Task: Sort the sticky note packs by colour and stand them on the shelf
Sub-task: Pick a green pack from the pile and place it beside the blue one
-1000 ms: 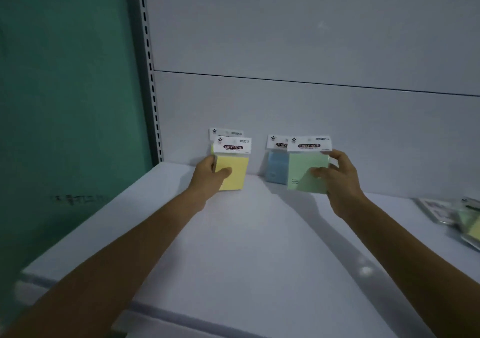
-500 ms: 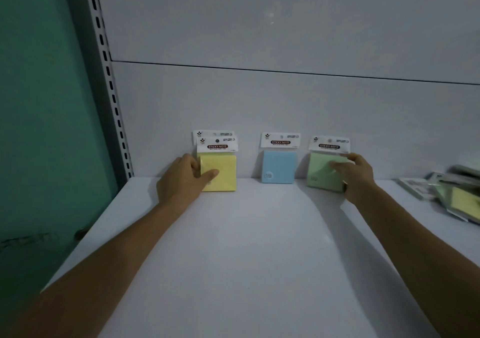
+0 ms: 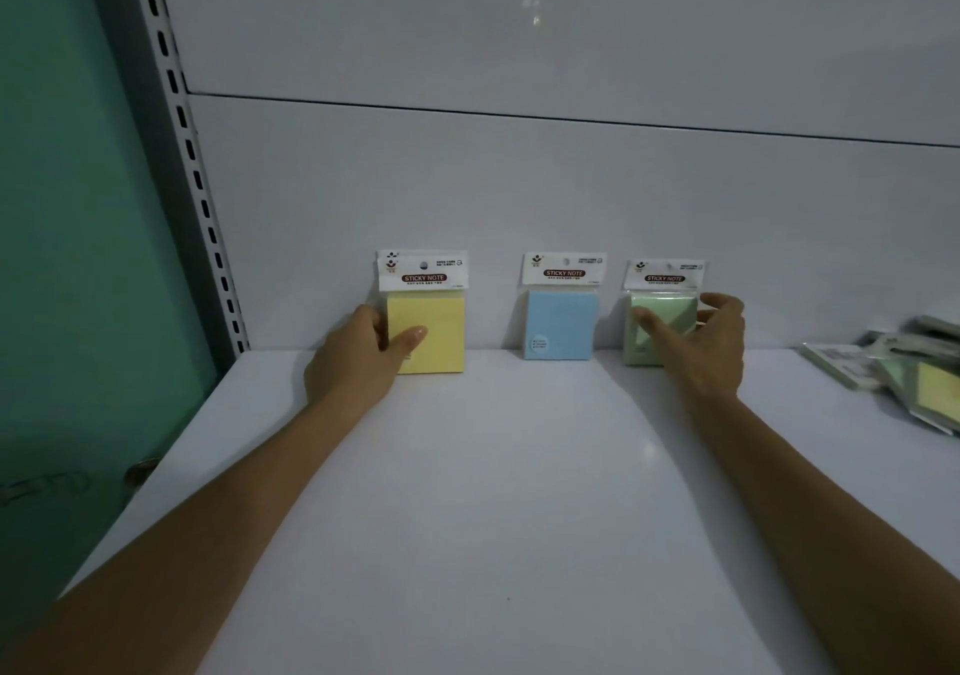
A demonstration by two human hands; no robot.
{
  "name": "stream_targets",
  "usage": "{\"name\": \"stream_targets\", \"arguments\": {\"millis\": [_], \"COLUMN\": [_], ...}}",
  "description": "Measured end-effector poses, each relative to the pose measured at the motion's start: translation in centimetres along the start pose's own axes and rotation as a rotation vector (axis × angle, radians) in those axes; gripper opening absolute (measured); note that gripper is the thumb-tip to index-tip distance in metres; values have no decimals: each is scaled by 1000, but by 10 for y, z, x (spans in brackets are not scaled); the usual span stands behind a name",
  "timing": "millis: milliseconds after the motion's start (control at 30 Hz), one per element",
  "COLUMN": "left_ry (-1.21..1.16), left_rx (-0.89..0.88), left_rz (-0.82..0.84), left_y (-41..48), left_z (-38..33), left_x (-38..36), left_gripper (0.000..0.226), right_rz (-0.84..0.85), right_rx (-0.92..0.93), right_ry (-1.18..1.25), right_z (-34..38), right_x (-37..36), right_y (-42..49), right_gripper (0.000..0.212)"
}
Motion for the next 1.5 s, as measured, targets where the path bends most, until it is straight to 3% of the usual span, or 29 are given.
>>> {"name": "stream_targets", "arguments": {"millis": [167, 400, 1067, 1500], "left_ry": [6, -18, -83, -140], "left_rx": [1, -9, 7, 29], "left_rz": [16, 33, 50, 30], "left_y": [-2, -3, -3, -3], "left_z": [-2, -3, -2, 5], "left_x": [-1, -3, -4, -6], "left_gripper": [40, 42, 42, 41], "right_rz": [40, -27, -18, 13], "right_rx": [40, 52, -10, -6], "right_ry": [-191, -52, -131, -234], "right_z": [4, 7, 2, -3], "right_x": [-11, -5, -7, -14], "right_y": [-4, -3, 0, 3], "right_gripper": [99, 92, 93, 111]}}
Point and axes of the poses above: each hand's wrist, its own y-axis towards the middle knuckle, its own x-axis out of the back of the hand, z = x × y, the point moved 9 cm from there along y, towards the middle knuckle, and after that the axes turned 2 degrees about -z, right-handed, at the moved point
